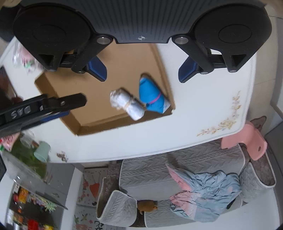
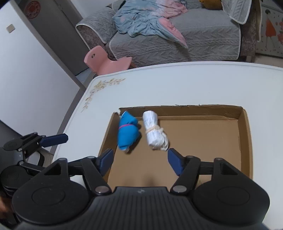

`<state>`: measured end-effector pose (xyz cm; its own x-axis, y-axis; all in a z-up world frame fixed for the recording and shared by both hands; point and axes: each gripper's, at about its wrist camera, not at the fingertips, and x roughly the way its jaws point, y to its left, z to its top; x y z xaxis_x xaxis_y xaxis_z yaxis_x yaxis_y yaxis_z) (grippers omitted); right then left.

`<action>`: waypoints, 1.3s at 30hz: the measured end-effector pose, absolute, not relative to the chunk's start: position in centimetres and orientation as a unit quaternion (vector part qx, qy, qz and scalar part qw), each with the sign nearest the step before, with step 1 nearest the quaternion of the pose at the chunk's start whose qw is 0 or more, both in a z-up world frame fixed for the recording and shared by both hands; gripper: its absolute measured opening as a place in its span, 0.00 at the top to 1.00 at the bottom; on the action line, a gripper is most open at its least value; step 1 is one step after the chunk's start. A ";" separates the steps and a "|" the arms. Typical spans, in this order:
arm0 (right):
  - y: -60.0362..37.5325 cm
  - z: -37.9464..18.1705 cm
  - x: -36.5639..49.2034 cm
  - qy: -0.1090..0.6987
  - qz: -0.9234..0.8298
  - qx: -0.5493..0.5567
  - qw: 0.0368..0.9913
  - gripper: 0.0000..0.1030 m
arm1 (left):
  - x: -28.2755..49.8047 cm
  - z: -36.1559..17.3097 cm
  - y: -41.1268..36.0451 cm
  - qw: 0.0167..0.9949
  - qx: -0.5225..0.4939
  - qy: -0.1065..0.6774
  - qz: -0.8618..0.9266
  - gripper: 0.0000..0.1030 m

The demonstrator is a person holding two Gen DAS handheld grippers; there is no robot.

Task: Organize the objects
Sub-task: 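Grasp the green-striped sock with the left gripper while the right grasps the bubble-wrapped bundle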

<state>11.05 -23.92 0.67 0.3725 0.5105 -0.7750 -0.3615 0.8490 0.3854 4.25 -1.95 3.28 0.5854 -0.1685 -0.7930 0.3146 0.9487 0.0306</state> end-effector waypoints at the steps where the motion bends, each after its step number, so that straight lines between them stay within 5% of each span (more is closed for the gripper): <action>1: -23.9 1.0 10.5 0.491 0.271 0.073 0.825 0.34 | 3.6 3.3 -1.7 0.885 0.094 0.436 -0.136 0.09; 9: -21.2 0.5 5.4 0.501 0.317 0.036 0.804 0.29 | -0.6 -0.2 -1.9 0.822 0.222 0.494 -0.179 0.05; 18: -16.9 -5.3 3.4 0.568 0.320 0.012 0.758 0.29 | -1.8 -6.6 -1.4 0.750 0.247 0.581 -0.198 0.05; 31: -12.9 -9.5 3.4 0.607 0.302 -0.017 0.735 0.29 | -2.5 -10.2 -0.8 0.742 0.242 0.596 -0.190 0.03; 36: -12.5 -10.9 3.3 0.618 0.294 -0.023 0.729 0.35 | -2.4 -10.6 -0.2 0.748 0.232 0.595 -0.182 0.02; 39: -12.5 -11.6 3.3 0.622 0.288 -0.018 0.728 0.48 | -2.4 -11.1 0.3 0.750 0.227 0.596 -0.176 0.01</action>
